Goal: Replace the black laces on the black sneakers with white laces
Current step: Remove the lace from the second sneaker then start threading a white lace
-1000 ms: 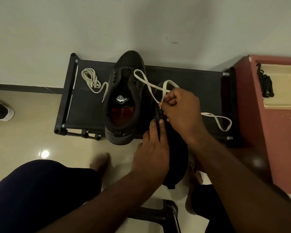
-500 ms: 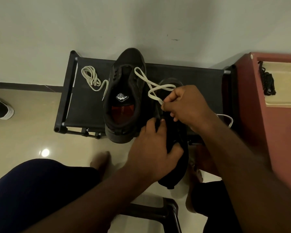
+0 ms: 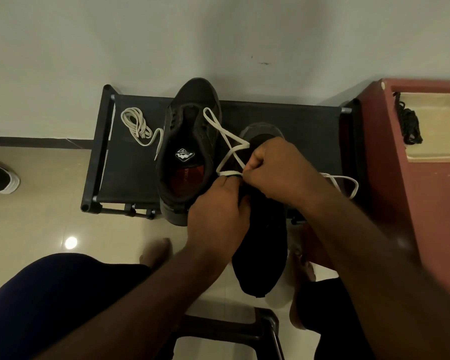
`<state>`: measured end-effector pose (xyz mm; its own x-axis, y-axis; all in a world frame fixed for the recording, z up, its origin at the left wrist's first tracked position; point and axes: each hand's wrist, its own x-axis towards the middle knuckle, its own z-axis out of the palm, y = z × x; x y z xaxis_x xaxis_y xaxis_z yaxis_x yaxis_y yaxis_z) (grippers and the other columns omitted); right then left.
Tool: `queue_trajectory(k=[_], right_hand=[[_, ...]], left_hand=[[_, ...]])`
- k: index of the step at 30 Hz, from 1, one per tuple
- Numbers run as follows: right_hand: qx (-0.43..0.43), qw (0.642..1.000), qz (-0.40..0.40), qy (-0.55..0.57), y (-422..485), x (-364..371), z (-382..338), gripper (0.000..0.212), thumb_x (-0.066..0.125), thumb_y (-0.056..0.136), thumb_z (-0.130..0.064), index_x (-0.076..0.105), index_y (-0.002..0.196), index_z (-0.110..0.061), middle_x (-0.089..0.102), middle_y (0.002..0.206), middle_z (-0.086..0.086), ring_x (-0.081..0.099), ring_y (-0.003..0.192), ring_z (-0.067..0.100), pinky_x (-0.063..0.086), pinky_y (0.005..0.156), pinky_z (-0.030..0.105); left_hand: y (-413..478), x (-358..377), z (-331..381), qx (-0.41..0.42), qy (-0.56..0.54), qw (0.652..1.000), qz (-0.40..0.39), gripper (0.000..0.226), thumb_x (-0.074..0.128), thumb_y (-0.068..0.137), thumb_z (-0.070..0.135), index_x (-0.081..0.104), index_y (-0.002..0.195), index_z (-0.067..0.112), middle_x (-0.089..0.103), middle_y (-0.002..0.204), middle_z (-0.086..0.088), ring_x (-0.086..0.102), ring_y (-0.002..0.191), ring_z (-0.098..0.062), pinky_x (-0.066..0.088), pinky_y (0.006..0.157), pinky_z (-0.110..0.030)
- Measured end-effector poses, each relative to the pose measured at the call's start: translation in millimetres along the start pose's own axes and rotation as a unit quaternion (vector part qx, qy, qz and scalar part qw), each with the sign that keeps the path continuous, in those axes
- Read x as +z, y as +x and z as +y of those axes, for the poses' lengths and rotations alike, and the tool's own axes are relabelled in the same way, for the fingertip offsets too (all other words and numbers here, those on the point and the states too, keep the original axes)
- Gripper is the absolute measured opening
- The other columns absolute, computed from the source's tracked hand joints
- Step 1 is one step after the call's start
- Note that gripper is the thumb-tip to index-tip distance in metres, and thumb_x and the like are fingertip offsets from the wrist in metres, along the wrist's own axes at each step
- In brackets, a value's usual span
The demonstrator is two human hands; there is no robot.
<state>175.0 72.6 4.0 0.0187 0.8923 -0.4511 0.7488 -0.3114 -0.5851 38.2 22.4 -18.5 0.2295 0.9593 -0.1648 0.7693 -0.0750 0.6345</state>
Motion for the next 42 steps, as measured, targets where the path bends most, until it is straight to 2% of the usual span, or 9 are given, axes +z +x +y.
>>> queue_trajectory(k=[4,9,15,22,30,33,36,40,42], right_hand=[[0.0,1.0,-0.004,-0.013,-3,1,-1,0.011,0.068,0.087,-0.018,0.075,0.088,-0.008,0.073,0.088,0.01,0.068,0.081,0.018,0.057,0.081,0.034],[-0.003,0.999,0.027,0.039,-7,5,1,0.012,0.069,0.089,-0.018,0.074,0.078,-0.018,0.072,0.077,-0.003,0.065,0.071,0.007,0.053,0.072,0.022],[-0.025,0.994,0.066,0.082,-5,11,8,0.017,0.072,0.085,-0.011,0.065,0.079,-0.025,0.067,0.07,-0.007,0.065,0.066,0.007,0.057,0.069,0.028],[-0.03,0.992,0.068,0.101,-5,13,11,0.022,0.075,0.084,-0.012,0.06,0.079,-0.028,0.065,0.066,-0.007,0.061,0.058,0.003,0.045,0.056,0.016],[-0.047,0.989,0.068,0.119,-2,16,15,0.017,0.072,0.086,-0.009,0.065,0.081,-0.024,0.068,0.07,-0.001,0.066,0.062,0.011,0.055,0.062,0.026],[-0.051,0.989,0.068,0.12,0,16,18,0.012,0.07,0.088,-0.01,0.069,0.086,-0.022,0.069,0.075,-0.002,0.067,0.069,0.01,0.056,0.067,0.027],[-0.059,0.989,0.059,0.125,1,14,21,0.012,0.067,0.089,-0.009,0.073,0.092,-0.019,0.071,0.078,-0.003,0.068,0.07,0.009,0.058,0.069,0.029],[-0.082,0.991,0.036,0.096,0,12,18,0.016,0.062,0.094,-0.008,0.072,0.098,-0.021,0.068,0.085,-0.009,0.064,0.075,0.003,0.05,0.069,0.019],[-0.082,0.993,0.015,0.082,-4,8,16,0.02,0.059,0.096,-0.005,0.069,0.093,-0.023,0.065,0.083,-0.009,0.061,0.074,-0.001,0.043,0.066,0.008]], left_hand=[[8,-2,1,-0.006,0.018,1.0,0.002,0.015,0.055,0.097,0.029,0.065,0.101,0.018,0.065,0.091,0.004,0.061,0.077,-0.014,0.054,0.07,-0.037],[14,-1,1,0.006,0.021,1.0,0.012,0.016,0.053,0.097,0.02,0.065,0.091,0.011,0.063,0.081,-0.002,0.06,0.07,-0.022,0.053,0.066,-0.041],[15,-1,5,-0.009,0.022,1.0,0.004,0.017,0.053,0.095,0.026,0.056,0.08,0.017,0.053,0.077,0.001,0.053,0.065,-0.019,0.041,0.058,-0.031],[18,-2,8,-0.037,0.07,0.997,-0.012,0.018,0.048,0.098,0.026,0.059,0.094,0.013,0.06,0.088,-0.004,0.061,0.079,-0.027,0.054,0.07,-0.041],[22,-4,10,-0.02,0.094,0.995,-0.038,0.017,0.047,0.099,0.024,0.058,0.096,0.011,0.06,0.085,-0.004,0.06,0.075,-0.025,0.053,0.069,-0.039],[21,-14,20,-0.062,-0.035,0.994,-0.085,0.019,0.048,0.098,0.021,0.059,0.088,0.01,0.064,0.072,-0.006,0.065,0.062,-0.021,0.056,0.06,-0.035],[21,-30,33,-0.152,-0.21,0.961,-0.102,0.02,0.048,0.098,0.018,0.06,0.084,0.011,0.068,0.068,-0.008,0.066,0.056,-0.014,0.052,0.05,-0.024],[22,-42,37,-0.086,-0.244,0.966,0.022,0.016,0.051,0.098,0.02,0.066,0.1,0.015,0.065,0.103,0.004,0.063,0.088,-0.005,0.049,0.072,-0.016],[22,-48,41,-0.068,-0.363,0.929,0.025,0.021,0.046,0.101,0.015,0.067,0.097,0.016,0.072,0.094,0.002,0.068,0.088,-0.007,0.053,0.079,-0.018]])
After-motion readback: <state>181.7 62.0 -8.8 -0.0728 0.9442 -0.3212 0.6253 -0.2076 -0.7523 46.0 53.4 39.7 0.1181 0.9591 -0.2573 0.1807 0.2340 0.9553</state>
